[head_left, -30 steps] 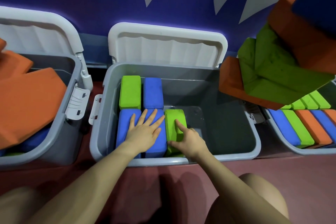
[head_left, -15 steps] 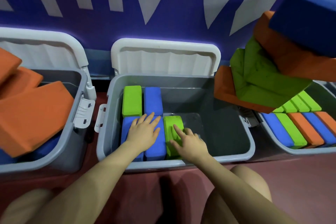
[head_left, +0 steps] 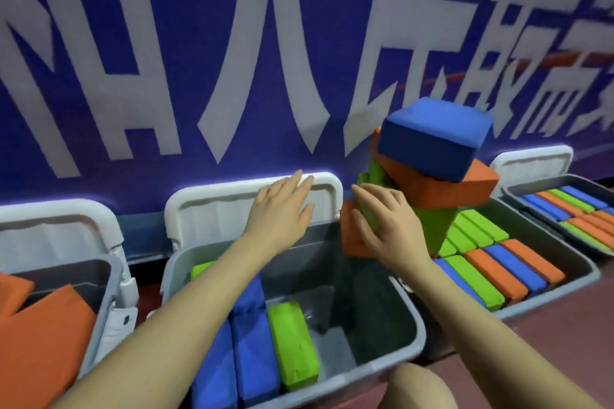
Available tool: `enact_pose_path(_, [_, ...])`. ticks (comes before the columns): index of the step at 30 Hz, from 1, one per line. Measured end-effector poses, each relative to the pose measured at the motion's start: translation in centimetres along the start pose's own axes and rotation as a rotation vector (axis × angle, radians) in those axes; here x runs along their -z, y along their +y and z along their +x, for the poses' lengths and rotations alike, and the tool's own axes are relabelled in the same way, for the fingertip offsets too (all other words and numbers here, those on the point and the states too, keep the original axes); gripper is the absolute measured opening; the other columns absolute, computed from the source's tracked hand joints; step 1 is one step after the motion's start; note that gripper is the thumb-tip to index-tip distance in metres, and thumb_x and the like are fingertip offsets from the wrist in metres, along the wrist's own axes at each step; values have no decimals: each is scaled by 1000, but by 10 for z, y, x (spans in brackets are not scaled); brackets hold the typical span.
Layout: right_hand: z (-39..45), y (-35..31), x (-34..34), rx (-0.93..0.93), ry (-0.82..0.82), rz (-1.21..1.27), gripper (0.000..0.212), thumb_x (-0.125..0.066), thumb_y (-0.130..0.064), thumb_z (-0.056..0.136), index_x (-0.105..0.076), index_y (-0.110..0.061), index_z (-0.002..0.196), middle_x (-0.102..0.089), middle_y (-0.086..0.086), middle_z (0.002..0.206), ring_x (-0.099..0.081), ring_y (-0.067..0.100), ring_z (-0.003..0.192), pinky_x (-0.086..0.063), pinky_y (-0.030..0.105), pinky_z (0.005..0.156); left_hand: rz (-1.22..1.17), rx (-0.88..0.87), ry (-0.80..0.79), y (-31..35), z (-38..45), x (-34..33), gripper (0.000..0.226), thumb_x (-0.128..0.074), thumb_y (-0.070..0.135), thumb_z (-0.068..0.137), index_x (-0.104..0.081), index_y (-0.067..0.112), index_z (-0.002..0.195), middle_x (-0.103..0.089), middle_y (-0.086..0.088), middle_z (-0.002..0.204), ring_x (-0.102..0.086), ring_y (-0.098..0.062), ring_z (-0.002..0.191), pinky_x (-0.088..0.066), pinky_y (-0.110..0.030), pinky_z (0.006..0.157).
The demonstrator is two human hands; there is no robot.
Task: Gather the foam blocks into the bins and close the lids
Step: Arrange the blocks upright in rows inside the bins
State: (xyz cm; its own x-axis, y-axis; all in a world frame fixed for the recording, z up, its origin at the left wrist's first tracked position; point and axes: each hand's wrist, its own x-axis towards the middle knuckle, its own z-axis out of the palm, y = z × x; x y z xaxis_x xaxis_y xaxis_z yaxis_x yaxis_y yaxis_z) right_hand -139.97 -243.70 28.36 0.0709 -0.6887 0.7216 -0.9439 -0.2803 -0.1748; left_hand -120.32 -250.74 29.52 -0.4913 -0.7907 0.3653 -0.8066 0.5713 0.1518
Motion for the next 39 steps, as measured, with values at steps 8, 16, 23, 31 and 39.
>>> enact_pose_path(8, [57,62,53,-2,250,-329,60,-71,-36,80,-54,-19,135,-47,9,143,-35,32,128,-27,44,100,35,-190,42,68,95,27,73,-36,54,97,1,26,153,2,1,161,-8,-23,147,-14,-39,116])
enact_pose_path(16, [42,106,62,-179,86,-297,76,-75,-38,77,-43,-23,144,-36,21,148,-35,58,127,-42,66,89,149,-342,-2,90,135,20,86,-42,58,93,15,28,151,12,0,160,-5,-26,147,-13,-43,119])
enact_pose_path(23, [44,108,58,-61,144,-229,79,-86,-17,69,-47,-13,138,-48,26,132,-45,59,118,-48,66,81,191,-341,55,86,130,21,92,-42,62,90,18,24,150,17,0,160,2,-26,148,-13,-50,118])
enact_pose_path(31, [66,73,70,109,159,24,71,-67,-29,83,-32,-21,144,-26,5,144,-39,44,131,-49,58,93,389,-621,739,46,120,45,75,-43,58,86,-25,19,147,-26,-7,151,-32,-38,130,-30,-53,100])
enact_pose_path(39, [69,55,62,-3,86,156,81,-68,-29,87,-20,-24,151,-20,6,155,-33,21,131,-53,41,86,442,-597,815,27,100,47,58,-51,52,90,-46,19,137,-49,-20,125,-48,-38,105,-40,-52,87])
